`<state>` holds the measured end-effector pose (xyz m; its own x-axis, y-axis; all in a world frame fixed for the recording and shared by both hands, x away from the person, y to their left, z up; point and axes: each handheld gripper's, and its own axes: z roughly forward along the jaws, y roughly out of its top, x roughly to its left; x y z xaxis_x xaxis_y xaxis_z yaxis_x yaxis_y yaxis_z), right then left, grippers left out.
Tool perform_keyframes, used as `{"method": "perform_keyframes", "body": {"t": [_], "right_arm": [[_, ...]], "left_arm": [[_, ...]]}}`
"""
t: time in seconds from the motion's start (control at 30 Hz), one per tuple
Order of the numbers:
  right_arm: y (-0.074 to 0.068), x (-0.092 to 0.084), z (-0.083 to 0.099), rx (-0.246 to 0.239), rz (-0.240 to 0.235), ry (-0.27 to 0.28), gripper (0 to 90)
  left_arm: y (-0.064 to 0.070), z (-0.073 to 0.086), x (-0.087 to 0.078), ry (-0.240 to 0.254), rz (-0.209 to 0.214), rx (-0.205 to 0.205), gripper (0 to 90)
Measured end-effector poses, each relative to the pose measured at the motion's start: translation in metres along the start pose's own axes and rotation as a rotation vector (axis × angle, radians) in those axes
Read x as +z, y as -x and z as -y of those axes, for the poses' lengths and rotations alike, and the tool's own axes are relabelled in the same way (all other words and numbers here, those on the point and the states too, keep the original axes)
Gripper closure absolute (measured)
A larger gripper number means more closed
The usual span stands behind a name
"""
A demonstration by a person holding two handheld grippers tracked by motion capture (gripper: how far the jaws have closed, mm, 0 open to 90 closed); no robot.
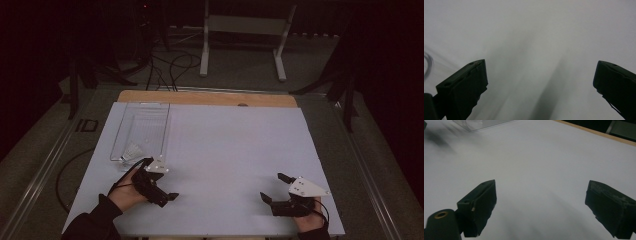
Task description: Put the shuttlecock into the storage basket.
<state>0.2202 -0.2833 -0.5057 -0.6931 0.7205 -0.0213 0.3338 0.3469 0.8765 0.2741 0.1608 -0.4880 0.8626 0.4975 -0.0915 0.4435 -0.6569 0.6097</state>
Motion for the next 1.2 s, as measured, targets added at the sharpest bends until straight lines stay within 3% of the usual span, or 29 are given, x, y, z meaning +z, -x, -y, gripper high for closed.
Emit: {"method": "perform_keyframes", "body": {"t": [0.13, 0.63, 1.2], "right_arm": [[0.000, 0.000, 0.000, 0.000, -0.001, -0.001, 10.2], [-0.001, 0.001, 0.000, -0.003, -0.002, -0.004, 10.2], [-0.001, 0.001, 0.000, 0.001, -0.003, -0.010, 10.2]], "left_arm": [[0.003, 0.006, -0.004, -0.001, -0.005, 0.006, 0.2], [0.001, 0.034, -0.011, 0.022, -0.054, -0.058, 0.2], [-0.005, 0.060, -0.017, 0.098, -0.061, -0.126, 0.2]]}}
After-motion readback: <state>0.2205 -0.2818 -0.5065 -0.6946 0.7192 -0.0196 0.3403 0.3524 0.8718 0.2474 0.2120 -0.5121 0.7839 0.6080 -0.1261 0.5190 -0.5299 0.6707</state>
